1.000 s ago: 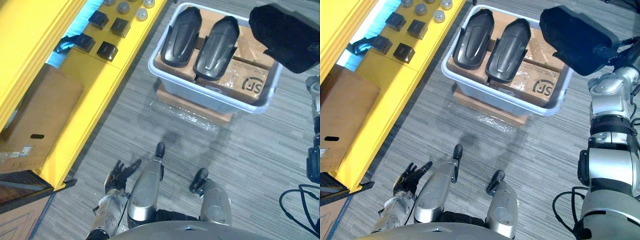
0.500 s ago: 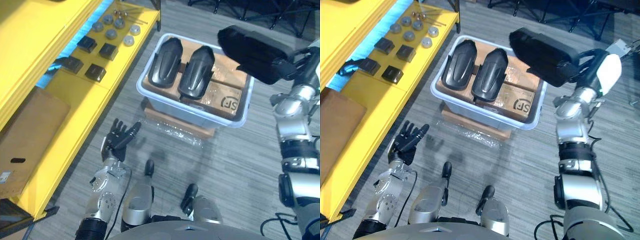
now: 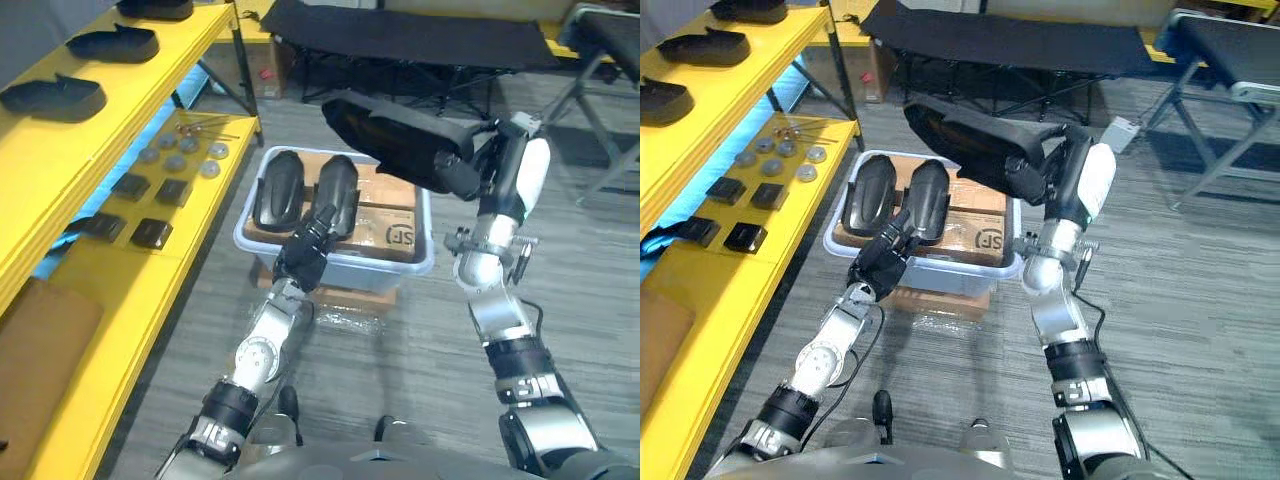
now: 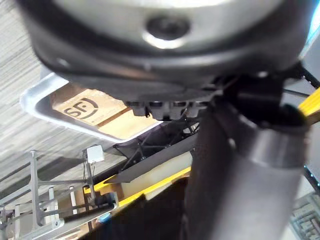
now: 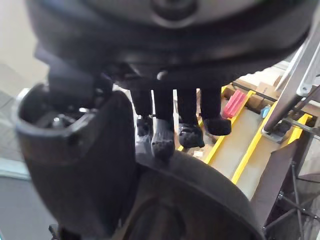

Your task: Walk over and take three plastic housings, then place them on the shelf

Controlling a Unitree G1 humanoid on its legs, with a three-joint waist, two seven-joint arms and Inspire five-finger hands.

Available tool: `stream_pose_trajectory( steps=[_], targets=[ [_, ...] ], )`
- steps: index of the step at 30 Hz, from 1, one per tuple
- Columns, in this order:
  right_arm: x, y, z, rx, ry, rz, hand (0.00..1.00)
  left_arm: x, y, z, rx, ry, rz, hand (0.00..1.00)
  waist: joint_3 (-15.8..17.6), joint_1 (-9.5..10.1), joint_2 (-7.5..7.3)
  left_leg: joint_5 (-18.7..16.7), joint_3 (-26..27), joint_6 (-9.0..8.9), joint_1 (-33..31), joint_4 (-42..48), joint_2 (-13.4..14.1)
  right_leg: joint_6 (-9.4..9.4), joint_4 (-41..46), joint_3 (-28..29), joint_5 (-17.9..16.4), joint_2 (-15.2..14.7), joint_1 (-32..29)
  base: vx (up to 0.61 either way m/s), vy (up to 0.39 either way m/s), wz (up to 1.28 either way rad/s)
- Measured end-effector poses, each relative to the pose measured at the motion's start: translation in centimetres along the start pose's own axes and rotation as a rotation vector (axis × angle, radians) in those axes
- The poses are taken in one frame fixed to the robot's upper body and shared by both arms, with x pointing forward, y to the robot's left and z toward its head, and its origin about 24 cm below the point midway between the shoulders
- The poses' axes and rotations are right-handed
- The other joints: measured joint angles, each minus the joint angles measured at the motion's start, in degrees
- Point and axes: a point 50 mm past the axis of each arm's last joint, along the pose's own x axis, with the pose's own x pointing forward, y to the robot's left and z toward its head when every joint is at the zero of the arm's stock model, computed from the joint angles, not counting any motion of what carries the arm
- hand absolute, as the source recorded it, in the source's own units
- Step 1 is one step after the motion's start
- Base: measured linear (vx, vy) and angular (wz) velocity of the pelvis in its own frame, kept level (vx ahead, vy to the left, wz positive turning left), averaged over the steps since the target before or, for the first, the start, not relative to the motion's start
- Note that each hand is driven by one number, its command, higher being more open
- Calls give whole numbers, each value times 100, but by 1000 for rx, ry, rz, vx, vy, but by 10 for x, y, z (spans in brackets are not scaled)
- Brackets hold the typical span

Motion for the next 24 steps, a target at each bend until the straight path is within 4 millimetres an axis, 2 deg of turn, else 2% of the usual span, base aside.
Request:
stream_pose_trajectory(
  steps=[5, 8, 13, 19, 24],
  targets=[
    [-22, 7, -6, 71, 59, 17, 0, 3, 2, 4, -68, -85, 29, 100, -31, -54, 1, 5, 107, 2, 47, 3, 25, -14, -82, 121, 68, 41, 17, -11, 8, -10],
    [-37, 13, -12, 127, 133, 45, 0, 3, 4, 5, -104, -140, 52, 100, -164, -55, 5, 10, 110, 2, 47, 17, 19, -16, -99, 137, 69, 40, 18, 0, 0, 0],
    [-58, 37, 1, 210, 136, 150, 0, 7, 4, 1, -107, -156, 77, 100, -259, -60, 28, 17, 107, 10, 46, 17, 15, -29, -166, 177, 121, 52, 36, 5, 1, -2],
    [-69, 52, 17, 278, 109, 201, 0, 9, 7, -14, -92, -85, 101, 100, -316, -23, -26, 25, 84, 20, 45, 3, 1, -18, -169, 173, 143, 45, 45, 0, 0, 0],
    [-70, 52, 18, 277, 112, 165, 0, 8, 14, -22, -77, -40, 131, 100, -328, -22, -41, 36, 71, 34, 44, -2, 0, -18, -170, 170, 159, 45, 45, 0, 0, 0]
  ],
)
